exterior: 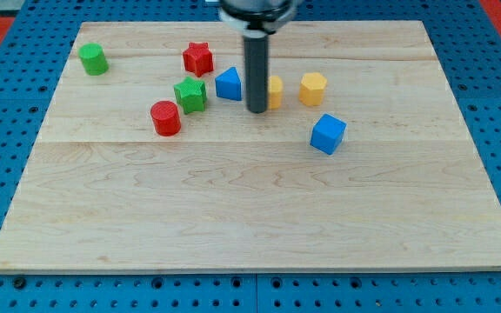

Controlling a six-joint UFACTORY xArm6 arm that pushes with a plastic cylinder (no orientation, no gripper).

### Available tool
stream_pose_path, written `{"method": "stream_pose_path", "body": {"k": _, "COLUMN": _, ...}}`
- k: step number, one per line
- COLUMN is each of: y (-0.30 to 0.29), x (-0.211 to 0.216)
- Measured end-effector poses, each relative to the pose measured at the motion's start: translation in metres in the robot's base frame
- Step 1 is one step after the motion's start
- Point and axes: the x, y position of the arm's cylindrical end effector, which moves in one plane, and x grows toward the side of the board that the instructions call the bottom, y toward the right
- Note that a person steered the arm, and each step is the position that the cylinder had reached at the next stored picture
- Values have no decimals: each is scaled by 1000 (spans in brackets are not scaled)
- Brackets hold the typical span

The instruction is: Push the yellow heart to the right of the board

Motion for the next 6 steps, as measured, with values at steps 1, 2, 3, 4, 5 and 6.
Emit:
{"method": "stream_pose_path", "body": {"k": 1, "y": 12, "x": -54}}
{"method": "stream_pose_path", "body": {"k": 2, "y": 10, "x": -102}}
{"method": "stream_pose_path", "body": {"k": 3, "y": -18, "x": -99}}
{"method": "stream_pose_path", "body": {"k": 4, "y": 9, "x": -91}}
{"method": "stream_pose_path", "body": {"k": 5, "y": -38, "x": -113}}
{"method": "stream_pose_path", "body": {"k": 6, "y": 41, "x": -116}}
